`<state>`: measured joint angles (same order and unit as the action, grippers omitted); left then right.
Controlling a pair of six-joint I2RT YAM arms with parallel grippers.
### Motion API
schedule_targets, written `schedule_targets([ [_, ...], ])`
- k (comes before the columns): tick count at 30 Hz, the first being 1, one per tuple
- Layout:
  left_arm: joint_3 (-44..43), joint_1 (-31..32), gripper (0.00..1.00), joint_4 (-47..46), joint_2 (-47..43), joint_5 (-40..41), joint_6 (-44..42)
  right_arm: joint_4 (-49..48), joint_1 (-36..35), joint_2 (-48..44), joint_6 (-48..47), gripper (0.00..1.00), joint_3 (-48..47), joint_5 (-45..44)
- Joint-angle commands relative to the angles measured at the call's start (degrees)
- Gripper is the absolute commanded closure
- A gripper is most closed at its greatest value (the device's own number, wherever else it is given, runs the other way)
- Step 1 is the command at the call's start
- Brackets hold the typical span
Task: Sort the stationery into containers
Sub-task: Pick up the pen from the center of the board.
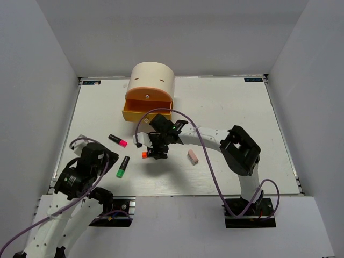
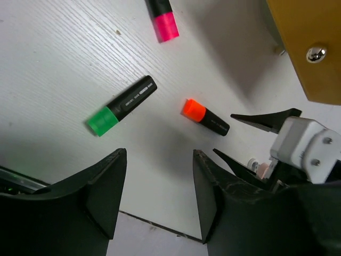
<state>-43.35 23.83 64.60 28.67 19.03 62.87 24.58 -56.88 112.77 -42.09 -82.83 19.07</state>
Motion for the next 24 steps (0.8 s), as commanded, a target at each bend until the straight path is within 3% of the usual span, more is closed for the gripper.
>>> schedule_targets([
  [1, -2.09, -0.37, 0.38, 4.84, -1.86, 3.83, 3.4, 0.02, -0.77, 2.61, 1.39, 0.32, -3.65, -0.61],
  [7, -3.14, -0.37, 0.4, 6.07, -3.79, 1.99, 2.87, 1.0, -0.86, 5.35, 0.78, 0.34, -4.89, 0.27],
  [19, -3.67, -0.37, 0.37, 1.5, -6.17, -3.64, -11.36, 1.79, -0.42, 8.43, -1.33, 0.46, -3.48, 2.81],
  [22, -3.67, -0.37, 0.37, 0.79, -6.69, -4.35, -11.89, 2.75, -0.51, 8.87, -2.12, 0.67, -3.66, 3.25],
  [23, -3.67, -0.37, 0.37, 0.79, -6.69, -4.35, -11.89, 3.71, -0.42, 8.78, -2.3, 0.83, -3.74, 3.52],
  [24, -3.67, -0.37, 0.37, 0.79, -6.69, -4.35, -11.89, 4.77, -0.33, 8.17, -2.56, 0.9, -3.92, 3.95],
])
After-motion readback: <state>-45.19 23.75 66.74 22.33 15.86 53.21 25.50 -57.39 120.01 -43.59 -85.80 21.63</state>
